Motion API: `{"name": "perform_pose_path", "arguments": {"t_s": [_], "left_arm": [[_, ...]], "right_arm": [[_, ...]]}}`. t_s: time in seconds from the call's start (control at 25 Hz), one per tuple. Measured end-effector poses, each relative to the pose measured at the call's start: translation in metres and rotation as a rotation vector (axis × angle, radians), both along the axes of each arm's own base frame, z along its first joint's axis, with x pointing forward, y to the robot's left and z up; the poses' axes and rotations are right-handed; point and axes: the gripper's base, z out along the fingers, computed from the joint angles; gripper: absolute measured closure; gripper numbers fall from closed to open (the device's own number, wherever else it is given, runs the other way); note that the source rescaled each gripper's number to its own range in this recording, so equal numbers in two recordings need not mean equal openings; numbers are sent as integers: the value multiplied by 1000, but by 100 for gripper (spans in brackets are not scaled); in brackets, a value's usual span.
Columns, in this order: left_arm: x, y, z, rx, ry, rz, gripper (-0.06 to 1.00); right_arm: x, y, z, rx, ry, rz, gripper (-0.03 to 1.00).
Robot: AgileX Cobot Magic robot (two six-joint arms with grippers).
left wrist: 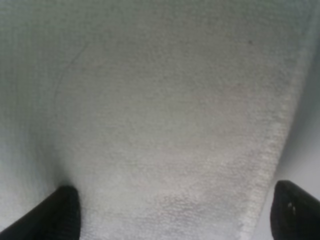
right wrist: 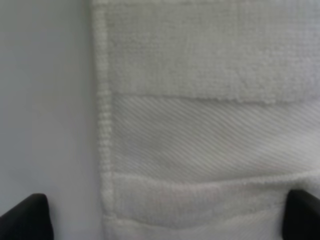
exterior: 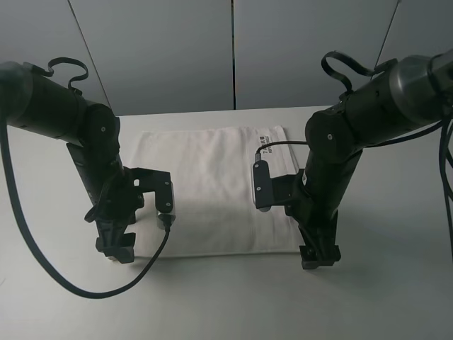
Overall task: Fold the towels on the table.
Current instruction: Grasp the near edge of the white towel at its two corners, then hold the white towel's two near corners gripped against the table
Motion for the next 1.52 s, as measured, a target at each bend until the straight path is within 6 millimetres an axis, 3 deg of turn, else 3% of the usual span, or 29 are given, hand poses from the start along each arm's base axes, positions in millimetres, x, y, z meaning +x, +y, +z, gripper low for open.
{"name": "perform_pose_path", "arguments": {"t_s": [0.12, 0.36, 0.72, 0.84, 1.08, 1.44, 1.52], "left_arm": [[0, 0, 0, 0, 0, 0, -4], [0, 0, 0, 0, 0, 0, -4], [0, 0, 0, -2, -3, 2, -4], [0, 0, 0, -1, -2, 2, -4], [0, 0, 0, -1, -2, 6, -4], [1, -1, 0, -4, -10, 27, -4], [2, -1, -1, -4, -17, 20, 3]], "right_arm": [[1, 0, 0, 1, -8, 5, 1], [2, 0, 0, -4, -19, 20, 36], [-5, -5, -7, 20, -53, 23, 40], [-7, -6, -7, 20, -53, 23, 47], [-5, -4, -7, 36, -79, 28, 97], [-5, -4, -7, 36, -79, 28, 97], [-5, -4, -7, 36, -79, 28, 97]]}}
